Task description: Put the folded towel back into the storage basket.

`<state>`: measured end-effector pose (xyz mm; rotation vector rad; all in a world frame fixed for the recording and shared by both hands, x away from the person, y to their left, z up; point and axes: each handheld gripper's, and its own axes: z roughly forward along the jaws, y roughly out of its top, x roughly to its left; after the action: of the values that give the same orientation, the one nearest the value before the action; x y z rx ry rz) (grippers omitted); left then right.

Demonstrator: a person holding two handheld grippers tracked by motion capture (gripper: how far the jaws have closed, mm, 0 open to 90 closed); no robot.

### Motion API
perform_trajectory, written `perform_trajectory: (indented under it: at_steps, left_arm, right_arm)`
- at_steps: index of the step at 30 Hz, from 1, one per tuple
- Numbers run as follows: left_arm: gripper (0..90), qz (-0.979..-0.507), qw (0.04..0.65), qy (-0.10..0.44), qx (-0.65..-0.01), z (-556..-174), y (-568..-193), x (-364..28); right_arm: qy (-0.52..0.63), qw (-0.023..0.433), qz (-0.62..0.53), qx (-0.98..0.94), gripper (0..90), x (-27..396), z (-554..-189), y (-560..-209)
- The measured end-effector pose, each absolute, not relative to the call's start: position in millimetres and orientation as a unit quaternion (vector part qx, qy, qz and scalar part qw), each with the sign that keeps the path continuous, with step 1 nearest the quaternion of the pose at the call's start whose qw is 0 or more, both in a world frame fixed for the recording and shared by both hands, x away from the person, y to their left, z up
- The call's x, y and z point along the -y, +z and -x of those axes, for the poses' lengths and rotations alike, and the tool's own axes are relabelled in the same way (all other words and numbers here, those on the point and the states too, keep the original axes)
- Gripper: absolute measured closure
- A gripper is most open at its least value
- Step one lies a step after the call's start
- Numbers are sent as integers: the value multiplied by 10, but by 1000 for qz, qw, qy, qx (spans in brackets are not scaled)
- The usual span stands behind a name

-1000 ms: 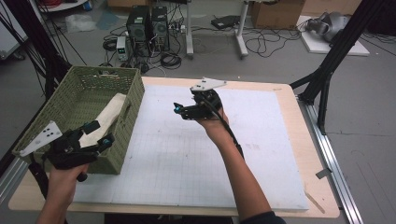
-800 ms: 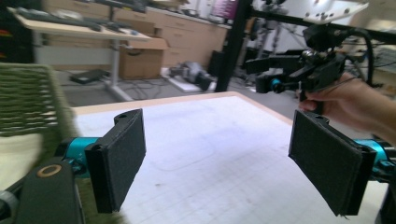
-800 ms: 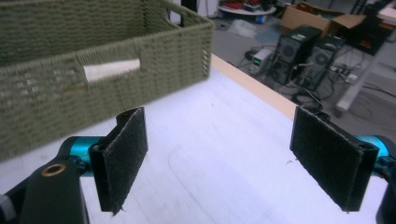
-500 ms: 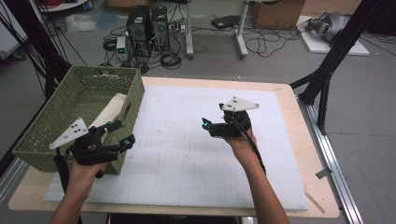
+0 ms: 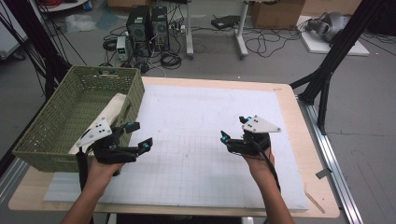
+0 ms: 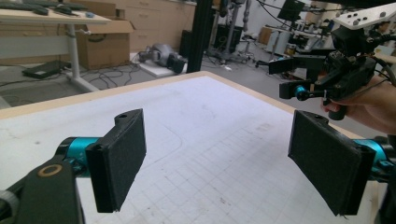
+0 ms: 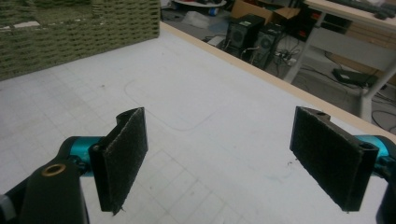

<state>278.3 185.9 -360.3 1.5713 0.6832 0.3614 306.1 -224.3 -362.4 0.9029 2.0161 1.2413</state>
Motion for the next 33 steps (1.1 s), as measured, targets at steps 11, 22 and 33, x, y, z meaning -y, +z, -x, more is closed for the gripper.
perform_trajectory:
  at_steps: [11,22,33]
  left_arm:
    - [196,-710,629,159,-275,-2843,-3730,-1633]
    - [199,-720,625,143,-264,-2889,-4027,-1436]
    - [205,-736,606,131,-271,-2948,-4180,-1374]
  right_arm:
    - [461,308,-376,-742,180,2597,-2835,-3836]
    - [459,307,-402,-730,180,2844,-2683,-4131]
    - [459,288,-426,-725,180,2927,-2657,-4245]
